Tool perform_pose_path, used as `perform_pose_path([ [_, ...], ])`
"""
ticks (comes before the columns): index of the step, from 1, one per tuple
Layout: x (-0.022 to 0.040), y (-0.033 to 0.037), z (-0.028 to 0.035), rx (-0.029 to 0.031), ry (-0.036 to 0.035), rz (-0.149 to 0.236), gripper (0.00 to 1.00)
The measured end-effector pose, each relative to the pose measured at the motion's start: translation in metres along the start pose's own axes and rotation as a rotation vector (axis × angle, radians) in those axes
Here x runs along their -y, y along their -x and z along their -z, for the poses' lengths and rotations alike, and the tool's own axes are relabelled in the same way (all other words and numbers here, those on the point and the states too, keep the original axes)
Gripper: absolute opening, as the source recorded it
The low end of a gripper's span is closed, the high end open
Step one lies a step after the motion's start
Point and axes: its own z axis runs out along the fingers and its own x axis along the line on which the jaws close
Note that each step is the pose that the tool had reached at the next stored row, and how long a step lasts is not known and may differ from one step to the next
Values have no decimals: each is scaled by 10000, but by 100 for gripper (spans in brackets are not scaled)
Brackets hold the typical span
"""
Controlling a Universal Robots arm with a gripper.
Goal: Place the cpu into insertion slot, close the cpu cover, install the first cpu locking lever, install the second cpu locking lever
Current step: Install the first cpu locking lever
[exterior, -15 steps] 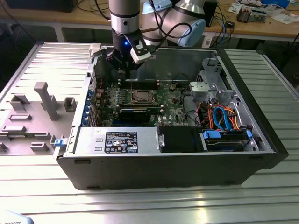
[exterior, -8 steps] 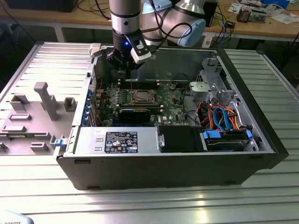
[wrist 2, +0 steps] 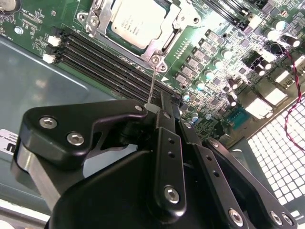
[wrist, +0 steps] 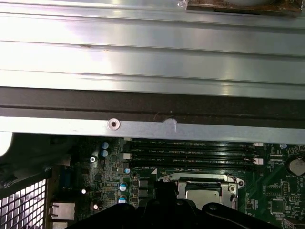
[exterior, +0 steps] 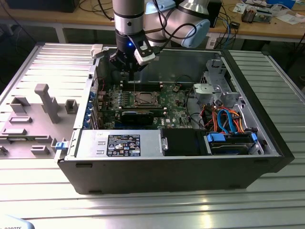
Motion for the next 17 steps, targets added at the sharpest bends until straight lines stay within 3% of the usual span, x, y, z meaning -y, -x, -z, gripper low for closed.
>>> perform_pose_path([
  [17,2,45,-1,0,0,0,11],
])
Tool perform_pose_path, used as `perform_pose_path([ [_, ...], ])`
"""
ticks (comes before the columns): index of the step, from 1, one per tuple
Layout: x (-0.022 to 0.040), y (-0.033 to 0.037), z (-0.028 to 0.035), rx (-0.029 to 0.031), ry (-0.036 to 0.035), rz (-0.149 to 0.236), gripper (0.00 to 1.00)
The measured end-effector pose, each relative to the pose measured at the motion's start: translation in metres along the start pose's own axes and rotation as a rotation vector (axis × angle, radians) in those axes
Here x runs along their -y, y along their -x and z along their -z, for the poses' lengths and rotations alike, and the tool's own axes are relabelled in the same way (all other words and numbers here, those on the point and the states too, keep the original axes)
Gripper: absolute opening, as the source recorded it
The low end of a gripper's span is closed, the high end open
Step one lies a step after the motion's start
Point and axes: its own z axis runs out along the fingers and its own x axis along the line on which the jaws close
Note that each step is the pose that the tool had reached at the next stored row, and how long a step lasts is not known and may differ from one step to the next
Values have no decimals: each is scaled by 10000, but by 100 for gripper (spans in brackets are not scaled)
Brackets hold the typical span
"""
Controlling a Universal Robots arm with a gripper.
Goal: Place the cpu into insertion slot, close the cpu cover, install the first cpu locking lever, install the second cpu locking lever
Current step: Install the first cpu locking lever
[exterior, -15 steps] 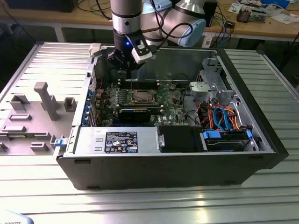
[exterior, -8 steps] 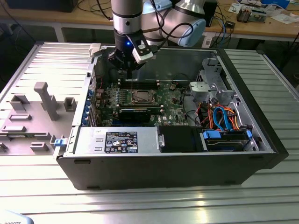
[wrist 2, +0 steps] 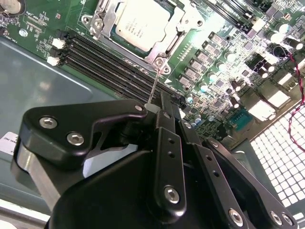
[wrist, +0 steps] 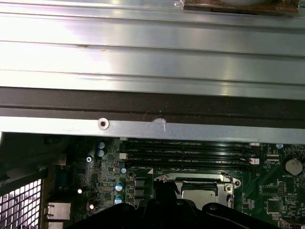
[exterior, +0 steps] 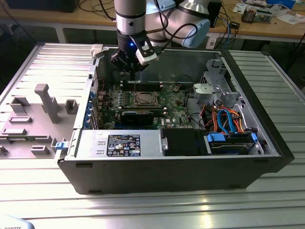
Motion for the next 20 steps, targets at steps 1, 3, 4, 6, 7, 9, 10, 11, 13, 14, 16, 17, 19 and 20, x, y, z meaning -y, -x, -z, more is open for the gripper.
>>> perform_pose_path([
  [1,0,3,0,0,1,0,11],
  [3,0,7,0,0,1,0,11],
  [4,0,9,0,0,0,0,11],
  [6,0,13,0,0,0,-1,11],
  [7,1,16,-1,1,0,0,11],
  [9,1,21,-1,0,0,0,11],
  [10,1,22,-1,0,1,-1,11],
  [11,1,23,-1,1,1,-1,11],
  [13,1,27,-1,0,0,-1,11],
  [14,1,32,-1,0,1,1,11],
  [16,2,39,-1,0,0,1,11],
  [17,2,48,-1,0,0,0,11],
  [19,2,51,-1,0,0,0,11],
  [20,2,51,-1,0,0,0,11],
])
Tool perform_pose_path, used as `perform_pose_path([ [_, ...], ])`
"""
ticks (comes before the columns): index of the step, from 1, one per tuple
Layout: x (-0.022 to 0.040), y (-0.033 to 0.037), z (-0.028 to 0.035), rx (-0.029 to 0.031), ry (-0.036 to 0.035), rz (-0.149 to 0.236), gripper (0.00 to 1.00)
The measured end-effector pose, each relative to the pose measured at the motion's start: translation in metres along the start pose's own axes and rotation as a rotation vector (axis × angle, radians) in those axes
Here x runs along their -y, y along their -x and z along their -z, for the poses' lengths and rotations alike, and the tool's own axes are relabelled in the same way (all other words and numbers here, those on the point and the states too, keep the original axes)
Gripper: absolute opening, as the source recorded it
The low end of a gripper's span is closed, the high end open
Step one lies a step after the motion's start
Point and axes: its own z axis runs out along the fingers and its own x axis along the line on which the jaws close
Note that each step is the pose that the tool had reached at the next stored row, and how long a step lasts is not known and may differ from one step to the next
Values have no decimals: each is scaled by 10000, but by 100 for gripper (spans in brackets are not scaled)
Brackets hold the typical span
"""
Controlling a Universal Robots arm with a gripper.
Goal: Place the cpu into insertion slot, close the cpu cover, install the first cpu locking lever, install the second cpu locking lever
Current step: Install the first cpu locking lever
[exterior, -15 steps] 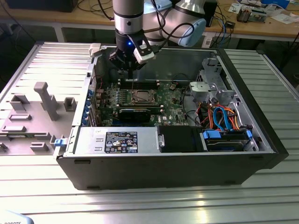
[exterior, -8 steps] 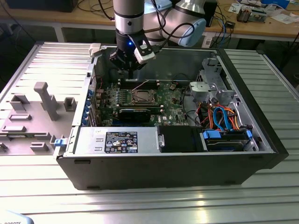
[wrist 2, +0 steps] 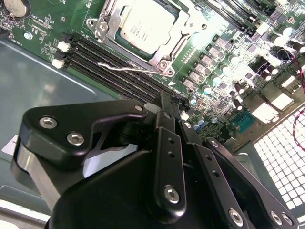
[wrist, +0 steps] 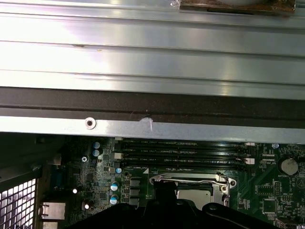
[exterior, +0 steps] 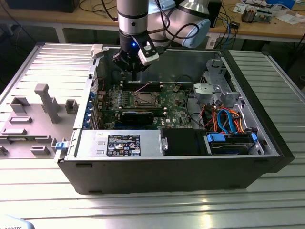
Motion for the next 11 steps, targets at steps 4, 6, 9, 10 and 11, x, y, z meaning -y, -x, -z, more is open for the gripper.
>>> perform_pose_path([
  [4,1,14,0,0,0,0,11],
  [6,1,15,0,0,0,0,11],
  [9,1,24,-1,1,0,1,11],
  [10,1,30,-1,0,0,2,11],
  [11,1,30,-1,0,0,1,11],
])
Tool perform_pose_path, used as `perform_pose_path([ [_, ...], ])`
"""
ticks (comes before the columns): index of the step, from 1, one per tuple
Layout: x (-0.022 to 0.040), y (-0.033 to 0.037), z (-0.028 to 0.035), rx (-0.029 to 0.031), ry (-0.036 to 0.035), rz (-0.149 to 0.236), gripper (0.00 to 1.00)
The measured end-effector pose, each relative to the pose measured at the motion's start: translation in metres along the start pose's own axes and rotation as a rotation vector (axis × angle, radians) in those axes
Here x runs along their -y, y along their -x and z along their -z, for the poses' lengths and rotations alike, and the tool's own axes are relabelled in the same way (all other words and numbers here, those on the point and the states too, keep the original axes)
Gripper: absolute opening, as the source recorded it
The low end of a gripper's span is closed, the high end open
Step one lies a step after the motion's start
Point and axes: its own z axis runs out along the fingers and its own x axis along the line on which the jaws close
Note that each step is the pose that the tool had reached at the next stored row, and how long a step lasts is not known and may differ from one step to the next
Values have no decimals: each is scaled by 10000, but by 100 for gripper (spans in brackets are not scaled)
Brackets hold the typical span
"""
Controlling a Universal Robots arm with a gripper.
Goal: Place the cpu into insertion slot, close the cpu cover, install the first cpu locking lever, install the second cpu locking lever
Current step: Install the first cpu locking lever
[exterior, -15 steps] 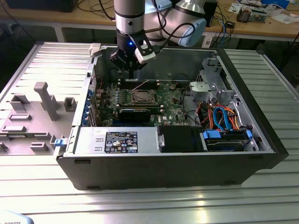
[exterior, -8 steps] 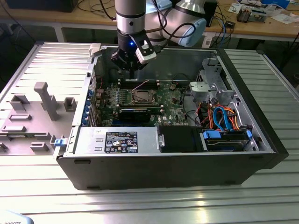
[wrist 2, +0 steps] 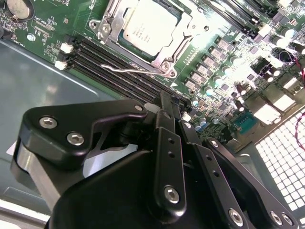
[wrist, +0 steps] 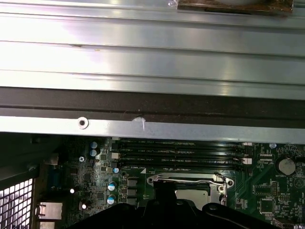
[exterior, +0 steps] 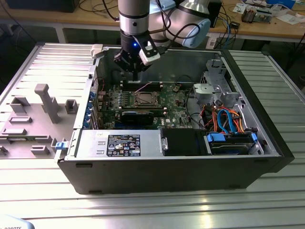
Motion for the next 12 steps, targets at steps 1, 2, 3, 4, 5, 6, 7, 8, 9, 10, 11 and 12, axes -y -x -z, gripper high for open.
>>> perform_pose_path([
  [1,0,8,0,0,0,-1,11],
  [2,1,17,0,0,0,0,11],
  [3,1,17,0,0,0,-1,11],
  [4,1,17,0,0,0,-1,11],
  [5,1,17,0,0,0,-1,11],
  [6,1,17,0,0,0,0,11],
  [7,1,17,0,0,0,-1,11],
  [8,1,17,0,0,0,0,11],
  [9,1,18,0,0,0,0,11],
  [10,1,18,0,0,0,0,11],
  [11,1,18,0,0,0,-1,11],
  [12,1,18,0,0,0,-1,11],
])
